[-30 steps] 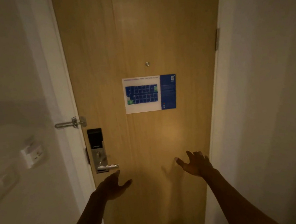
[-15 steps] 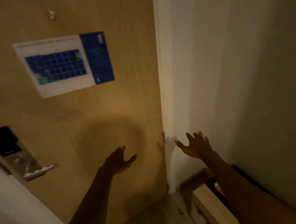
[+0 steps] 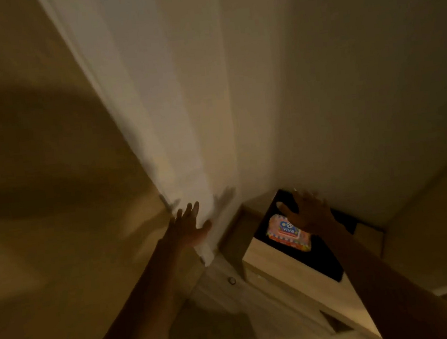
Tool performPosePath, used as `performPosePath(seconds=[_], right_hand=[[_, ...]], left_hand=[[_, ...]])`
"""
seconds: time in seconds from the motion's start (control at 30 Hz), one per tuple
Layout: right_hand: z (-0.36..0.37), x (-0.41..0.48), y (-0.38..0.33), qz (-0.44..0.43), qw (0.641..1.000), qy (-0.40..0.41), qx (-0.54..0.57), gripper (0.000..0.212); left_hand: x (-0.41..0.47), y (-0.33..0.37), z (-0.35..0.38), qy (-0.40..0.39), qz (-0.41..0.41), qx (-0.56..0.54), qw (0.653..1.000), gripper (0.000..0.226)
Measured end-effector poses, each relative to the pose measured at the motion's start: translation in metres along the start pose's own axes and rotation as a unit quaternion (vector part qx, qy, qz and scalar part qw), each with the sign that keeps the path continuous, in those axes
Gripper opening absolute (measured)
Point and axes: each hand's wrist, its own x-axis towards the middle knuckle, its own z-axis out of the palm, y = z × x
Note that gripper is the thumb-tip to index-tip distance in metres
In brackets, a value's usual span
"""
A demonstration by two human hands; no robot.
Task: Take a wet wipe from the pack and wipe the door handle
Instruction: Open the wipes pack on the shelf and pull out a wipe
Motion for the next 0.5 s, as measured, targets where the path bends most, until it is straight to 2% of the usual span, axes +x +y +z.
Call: performPosePath(seconds=[0.07,0.23,0.3,0.4,0.5], right_hand=[[0.013,0.019,0.027,0.026,1.000,-0.012,0.008,0.111],[0.066,0.068,0.077,0.065,0.997,-0.047,0.009,0.086],[0.094,0.089,0.091,0.069,0.997,-0.045,0.010,0.093],[0.142,0.119,0.104,0.061,0.995,-0.083,0.001,0.072],[0.193,0.141,0.118,0.044,0.996,-0.080,0.008,0.063]], left_hand=[[0.040,0.012,0.013,-0.019,0.013,-0.003,1.000,0.074],[0.131,0.041,0.063,-0.067,0.057,-0.005,0.996,0.069],[0.162,0.049,0.094,-0.069,0.069,0.005,0.995,0.065],[0.200,0.061,0.146,-0.080,0.109,0.033,0.990,0.058],[0.239,0.071,0.203,-0.091,0.162,0.064,0.980,0.054]])
